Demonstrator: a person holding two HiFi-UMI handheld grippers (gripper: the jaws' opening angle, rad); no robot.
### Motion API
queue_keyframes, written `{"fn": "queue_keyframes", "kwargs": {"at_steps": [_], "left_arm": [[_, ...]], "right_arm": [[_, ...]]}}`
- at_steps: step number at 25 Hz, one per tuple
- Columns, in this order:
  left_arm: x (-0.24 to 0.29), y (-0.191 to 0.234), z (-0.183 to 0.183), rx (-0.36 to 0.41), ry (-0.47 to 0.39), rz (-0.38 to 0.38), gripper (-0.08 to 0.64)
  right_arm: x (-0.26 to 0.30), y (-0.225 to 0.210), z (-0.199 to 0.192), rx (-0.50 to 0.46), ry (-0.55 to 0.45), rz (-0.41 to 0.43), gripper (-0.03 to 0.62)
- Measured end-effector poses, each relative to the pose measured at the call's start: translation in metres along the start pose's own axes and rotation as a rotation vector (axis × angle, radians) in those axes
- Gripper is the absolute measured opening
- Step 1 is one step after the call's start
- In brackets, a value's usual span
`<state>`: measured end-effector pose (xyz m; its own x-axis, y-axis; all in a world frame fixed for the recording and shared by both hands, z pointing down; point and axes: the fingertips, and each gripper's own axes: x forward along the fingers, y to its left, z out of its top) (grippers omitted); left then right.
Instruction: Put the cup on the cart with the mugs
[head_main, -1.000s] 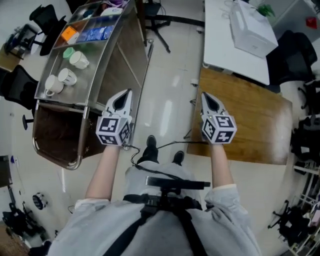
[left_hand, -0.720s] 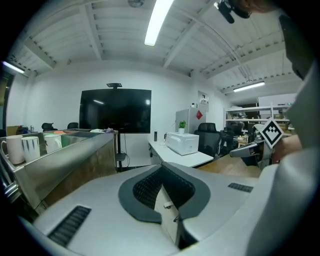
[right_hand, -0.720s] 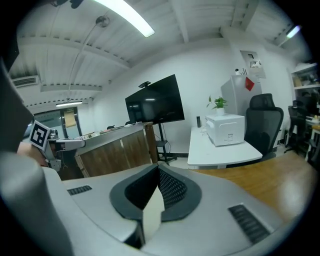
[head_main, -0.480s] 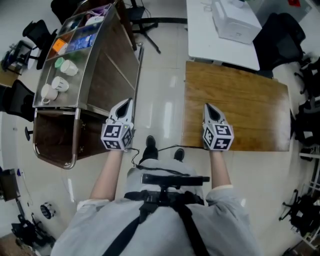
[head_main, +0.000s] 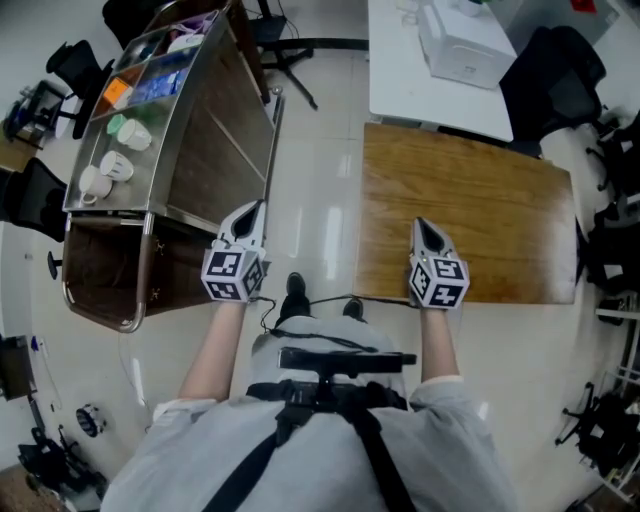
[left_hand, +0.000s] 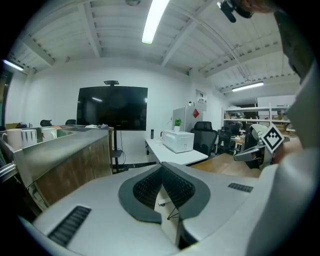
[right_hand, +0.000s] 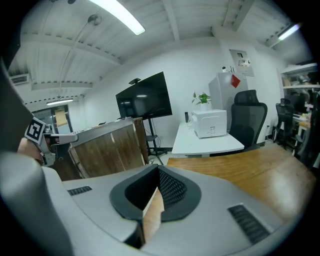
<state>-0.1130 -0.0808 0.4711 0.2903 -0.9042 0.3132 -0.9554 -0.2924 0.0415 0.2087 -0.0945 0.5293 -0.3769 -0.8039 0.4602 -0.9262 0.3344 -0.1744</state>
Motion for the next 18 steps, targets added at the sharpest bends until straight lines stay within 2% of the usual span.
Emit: {"fn": "queue_keyframes", "kwargs": {"at_steps": [18], "left_arm": [[-0.013, -0.022, -0.005, -0.001, -0.011, 0.03, 0.002]], "right_arm": [[-0.006, -0.012, -0.01, -0.012, -0.011, 0.039, 0.0]]}}
